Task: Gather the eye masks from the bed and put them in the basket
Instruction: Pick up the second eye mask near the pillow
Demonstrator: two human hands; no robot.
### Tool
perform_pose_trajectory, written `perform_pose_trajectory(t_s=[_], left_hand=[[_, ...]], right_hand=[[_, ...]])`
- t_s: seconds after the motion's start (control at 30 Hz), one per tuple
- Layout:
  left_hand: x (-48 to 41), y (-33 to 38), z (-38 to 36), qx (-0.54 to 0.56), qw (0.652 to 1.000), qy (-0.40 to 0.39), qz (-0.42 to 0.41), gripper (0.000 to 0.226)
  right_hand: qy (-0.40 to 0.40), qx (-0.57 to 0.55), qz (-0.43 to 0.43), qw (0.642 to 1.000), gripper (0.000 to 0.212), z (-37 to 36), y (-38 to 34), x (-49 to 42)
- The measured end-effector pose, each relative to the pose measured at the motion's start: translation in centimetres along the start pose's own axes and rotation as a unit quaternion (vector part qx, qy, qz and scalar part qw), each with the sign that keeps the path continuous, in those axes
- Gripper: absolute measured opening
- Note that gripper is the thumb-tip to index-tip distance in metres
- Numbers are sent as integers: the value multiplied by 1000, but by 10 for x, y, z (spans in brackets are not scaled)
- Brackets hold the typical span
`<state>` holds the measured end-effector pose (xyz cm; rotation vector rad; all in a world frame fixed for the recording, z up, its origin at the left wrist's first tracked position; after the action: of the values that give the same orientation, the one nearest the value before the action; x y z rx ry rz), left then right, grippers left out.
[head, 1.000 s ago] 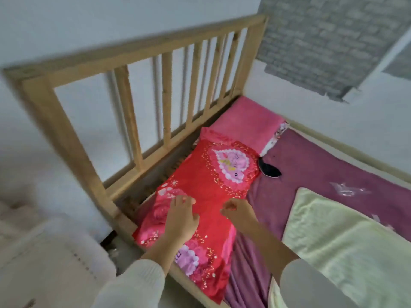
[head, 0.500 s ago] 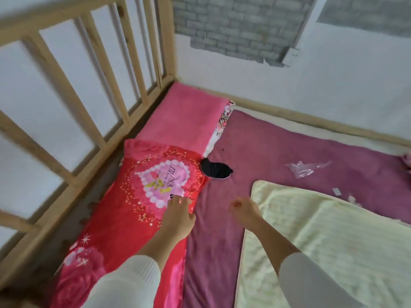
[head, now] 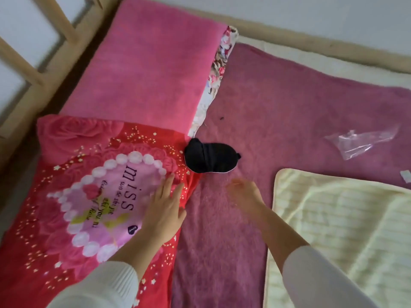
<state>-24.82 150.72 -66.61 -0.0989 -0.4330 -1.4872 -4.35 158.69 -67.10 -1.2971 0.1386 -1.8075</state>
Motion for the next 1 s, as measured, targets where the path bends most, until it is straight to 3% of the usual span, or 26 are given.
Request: perform_pose_trajectory(t_s=[0.2, 0.3, 0.37, 0.43, 0.5, 0.57, 0.7, 0.8, 0.9, 1.0], left_hand=[[-8, -18, -40, -26, 999, 38, -28, 72], [-7, -16, -36, -13, 999, 42, -30, 70], [-5, -14, -25, 22, 999, 42, -20, 65], [-5, -11, -10, 133, 991, 33, 4, 58], [0, -5, 16, 289, 955, 58, 41, 50], [13, -2, 45, 424, 894, 98, 105, 47], [57, 5, 94, 550, 806, 113, 189, 43], [90, 20, 124, 640, 744, 56, 183, 31], [125, 32, 138, 652, 732, -25, 193, 40], [176, 53, 152, 686, 688, -196, 131, 57]], right_hand=[[74, -187, -38, 979, 19, -17, 0, -60], [120, -174, -4, 977, 2, -8, -13, -60], [124, -146, 38, 981, 12, 3, -24, -47], [94, -138, 77, 983, 30, 15, -35, -26], [58, -126, 118, 983, 39, 31, -44, 4], [28, -121, 150, 981, 40, 48, -51, 40], [-14, -129, 178, 975, 30, 75, -64, 122], [-59, -115, 219, 967, 26, 85, -75, 189], [-146, -87, 242, 955, 36, 85, -84, 245], [-217, -31, 256, 942, 45, 86, -90, 305]])
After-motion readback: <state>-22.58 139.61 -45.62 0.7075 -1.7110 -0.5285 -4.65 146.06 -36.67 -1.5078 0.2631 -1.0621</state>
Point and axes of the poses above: each hand's wrist, its own x-axis away from the middle knuckle, its own z-axis out of the back of the hand, y = z × x, the point moved 7 cm from there along -x, towards the middle knuckle, and after that the axes turned 2 degrees about -z, right-handed, at the moved point
